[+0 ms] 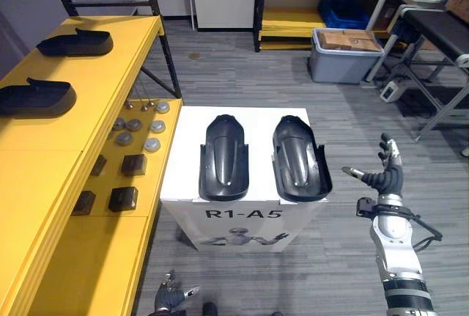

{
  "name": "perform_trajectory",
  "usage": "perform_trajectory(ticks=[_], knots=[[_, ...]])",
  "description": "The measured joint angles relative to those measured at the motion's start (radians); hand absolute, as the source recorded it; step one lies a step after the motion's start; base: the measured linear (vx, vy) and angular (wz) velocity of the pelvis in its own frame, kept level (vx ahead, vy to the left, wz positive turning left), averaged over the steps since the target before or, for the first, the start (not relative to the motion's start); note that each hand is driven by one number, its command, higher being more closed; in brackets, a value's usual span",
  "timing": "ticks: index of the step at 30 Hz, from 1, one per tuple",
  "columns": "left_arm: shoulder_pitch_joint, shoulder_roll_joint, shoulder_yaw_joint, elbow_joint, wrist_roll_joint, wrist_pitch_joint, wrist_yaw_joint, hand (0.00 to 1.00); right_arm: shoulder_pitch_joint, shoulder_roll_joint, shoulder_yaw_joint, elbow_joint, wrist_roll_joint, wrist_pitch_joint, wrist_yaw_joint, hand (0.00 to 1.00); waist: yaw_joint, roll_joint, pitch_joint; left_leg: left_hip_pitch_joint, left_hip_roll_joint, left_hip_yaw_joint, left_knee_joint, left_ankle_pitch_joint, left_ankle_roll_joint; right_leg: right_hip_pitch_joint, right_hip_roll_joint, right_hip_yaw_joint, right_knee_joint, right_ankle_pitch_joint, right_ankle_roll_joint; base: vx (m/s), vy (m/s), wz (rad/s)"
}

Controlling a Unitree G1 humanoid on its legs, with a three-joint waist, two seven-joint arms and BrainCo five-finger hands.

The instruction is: Walk over and take plastic housings, then place them on the shelf

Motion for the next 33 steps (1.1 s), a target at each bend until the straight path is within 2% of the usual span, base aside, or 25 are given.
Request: perform_trajectory(ticks=[5, 11, 17, 18, 22, 26, 33], knots=[[-0.002, -0.012, -0.013, 0.018, -0.009, -0.006, 0.003, 0.0, -0.078, -0.006, 0.032, 0.143, -0.022, 0.041, -0.009, 0.0, 0.0, 0.024, 0.014, -0.01, -0.011, -0.047, -0.003, 0.011, 0.013, 0.011, -0.008, -0.024, -0.022, 0.015, 0.004, -0.03, 0.018, 0.13], [-0.009, -0.011, -0.027, 0.017, -0.02, -0.012, 0.003, 0.0, -0.17, -0.006, 0.085, 0.34, -0.034, 0.078, -0.006, 0.0, 0.006, 0.026, 0.029, -0.01, -0.015, -0.074, -0.022, 0.028, 0.015, 0.016, -0.01, -0.047, -0.026, 0.015, 0.004, -0.02, 0.002, 0.13], [-0.015, -0.009, -0.028, 0.019, -0.02, -0.018, 0.003, 0.0, -0.28, -0.006, 0.112, 0.493, -0.038, 0.085, 0.033, 0.0, 0.005, 0.027, 0.046, -0.01, -0.017, -0.08, -0.023, 0.028, 0.015, 0.021, -0.011, -0.051, -0.034, 0.015, 0.004, 0.0, 0.0, 0.0], [-0.018, -0.009, -0.031, 0.02, -0.021, -0.018, 0.003, 0.0, -0.301, -0.006, 0.113, 0.518, -0.038, 0.085, 0.037, 1.0, 0.005, 0.028, 0.047, -0.01, -0.017, -0.081, -0.023, 0.028, 0.015, 0.023, -0.01, -0.052, -0.035, 0.016, 0.003, 0.0, 0.0, 0.0], [-0.032, -0.01, -0.037, 0.033, -0.021, -0.017, 0.003, 0.0, -0.361, -0.004, 0.109, 0.595, -0.035, 0.093, 0.044, 1.0, 0.006, 0.03, 0.059, -0.004, -0.017, -0.083, -0.023, 0.028, 0.015, 0.033, -0.01, -0.054, -0.042, 0.017, 0.002, 0.0, 0.0, 0.0], [-0.047, -0.009, -0.036, 0.049, -0.03, -0.016, 0.003, 0.0, -0.396, -0.012, 0.048, 0.658, 0.049, 0.094, 0.032, 1.0, 0.011, 0.031, 0.069, -0.003, -0.016, -0.083, -0.025, 0.028, 0.015, 0.036, -0.01, -0.055, -0.043, 0.017, 0.002, 0.0, 0.0, 0.0], [-0.059, -0.009, -0.036, 0.066, -0.039, -0.008, 0.003, 0.0, -0.382, -0.012, 0.016, 0.669, 0.103, 0.1, 0.021, 1.0, 0.009, 0.03, 0.076, 0.026, -0.014, -0.08, -0.028, 0.024, 0.01, 0.068, -0.009, -0.052, -0.055, 0.016, 0.001, 0.0, 0.0, -0.01]])
